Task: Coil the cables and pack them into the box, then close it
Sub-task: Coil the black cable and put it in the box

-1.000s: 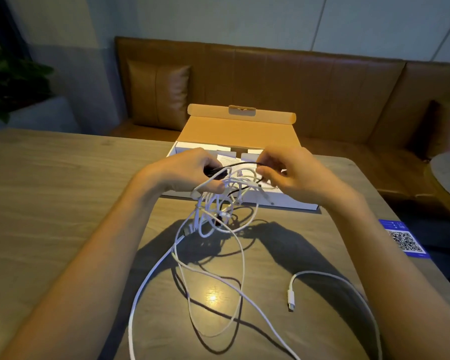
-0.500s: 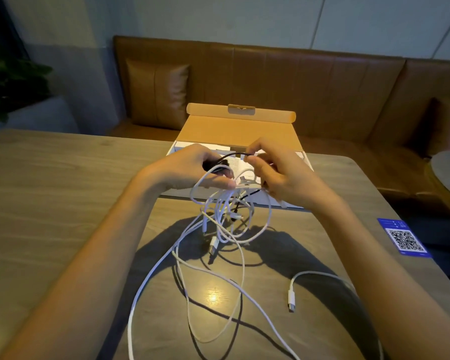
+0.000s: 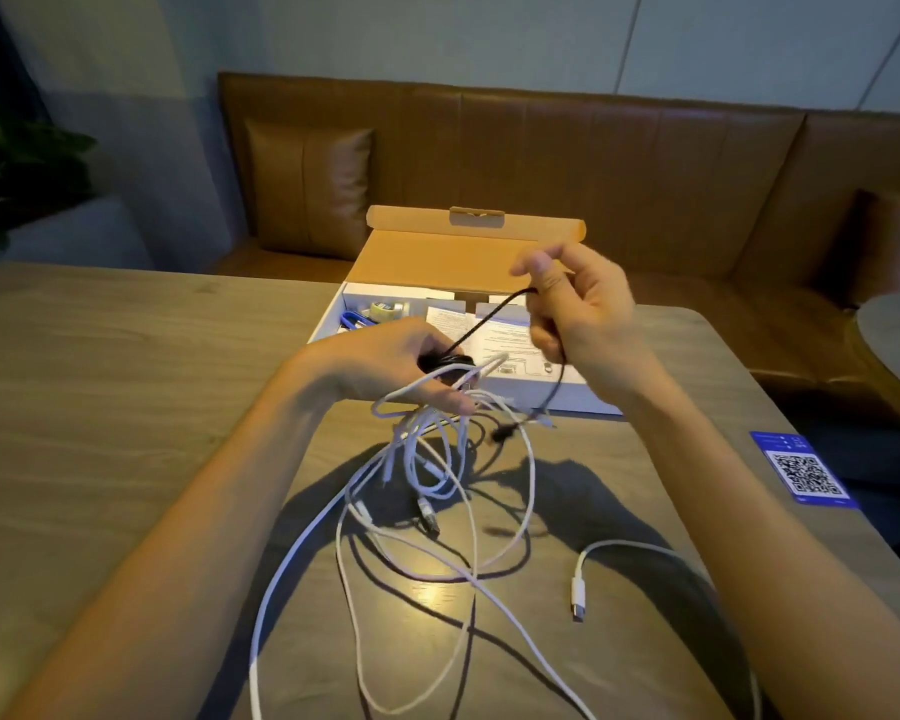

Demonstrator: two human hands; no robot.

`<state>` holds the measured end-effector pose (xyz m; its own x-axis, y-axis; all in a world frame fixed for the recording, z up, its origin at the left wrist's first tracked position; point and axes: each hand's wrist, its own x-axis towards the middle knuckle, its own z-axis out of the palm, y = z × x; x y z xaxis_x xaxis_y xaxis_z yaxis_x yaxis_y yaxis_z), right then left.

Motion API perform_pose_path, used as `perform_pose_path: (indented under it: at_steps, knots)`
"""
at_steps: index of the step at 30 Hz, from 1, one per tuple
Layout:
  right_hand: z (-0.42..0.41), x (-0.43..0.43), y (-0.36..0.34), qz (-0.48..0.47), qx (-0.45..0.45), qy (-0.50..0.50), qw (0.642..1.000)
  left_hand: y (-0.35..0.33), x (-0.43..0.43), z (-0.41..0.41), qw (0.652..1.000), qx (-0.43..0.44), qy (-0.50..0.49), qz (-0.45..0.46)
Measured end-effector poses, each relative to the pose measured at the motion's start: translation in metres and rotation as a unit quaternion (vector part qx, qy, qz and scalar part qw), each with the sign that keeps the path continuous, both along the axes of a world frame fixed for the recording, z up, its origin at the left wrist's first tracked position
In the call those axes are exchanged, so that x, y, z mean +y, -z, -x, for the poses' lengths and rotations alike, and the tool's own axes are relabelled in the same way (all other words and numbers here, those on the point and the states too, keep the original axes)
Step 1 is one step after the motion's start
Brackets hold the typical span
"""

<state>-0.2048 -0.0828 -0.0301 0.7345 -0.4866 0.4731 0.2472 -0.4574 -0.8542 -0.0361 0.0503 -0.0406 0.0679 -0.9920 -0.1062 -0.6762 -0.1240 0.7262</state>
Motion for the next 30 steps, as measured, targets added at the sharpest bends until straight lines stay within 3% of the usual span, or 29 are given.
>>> perform_pose_path:
  at_steps: [6, 10, 14, 21, 24, 25, 27, 29, 30]
  knots:
    - [0.006, -0.003, -0.011, 0.089, 0.050, 0.013, 0.995, -0.008, -0.001, 0.004, 0.990, 0.111, -0.060, 0.066]
    - [0.007, -0.017, -0.007, 0.169, 0.062, 0.108, 0.978, -0.016, 0.007, -0.004, 0.976, 0.167, -0.111, 0.085]
    - [0.001, -0.019, 0.002, 0.197, 0.066, 0.149, 0.967, -0.018, 0.010, -0.002, 0.961, 0.255, -0.067, 0.083]
    - [-0.008, -0.005, 0.015, 0.156, 0.090, 0.120, 0.976, -0.013, 0.003, 0.008, 0.815, 0.562, 0.035, 0.135]
    - [-0.013, 0.012, 0.017, 0.186, 0.169, 0.076, 0.965, -0.012, -0.002, 0.012, 0.753, 0.630, 0.041, 0.188]
    - [-0.014, 0.017, 0.017, 0.198, 0.205, 0.058, 0.957, -0.011, -0.004, 0.012, 0.759, 0.615, 0.021, 0.212]
    - [-0.013, 0.022, 0.013, 0.221, 0.257, 0.033, 0.940, -0.009, -0.009, 0.011, 0.831, 0.496, -0.053, 0.244]
    - [-0.009, 0.024, 0.006, 0.248, 0.273, 0.022, 0.929, -0.008, -0.011, 0.011, 0.918, 0.280, -0.129, 0.251]
    - [-0.006, 0.023, 0.002, 0.265, 0.273, 0.020, 0.924, -0.006, -0.012, 0.011, 0.944, 0.171, -0.144, 0.244]
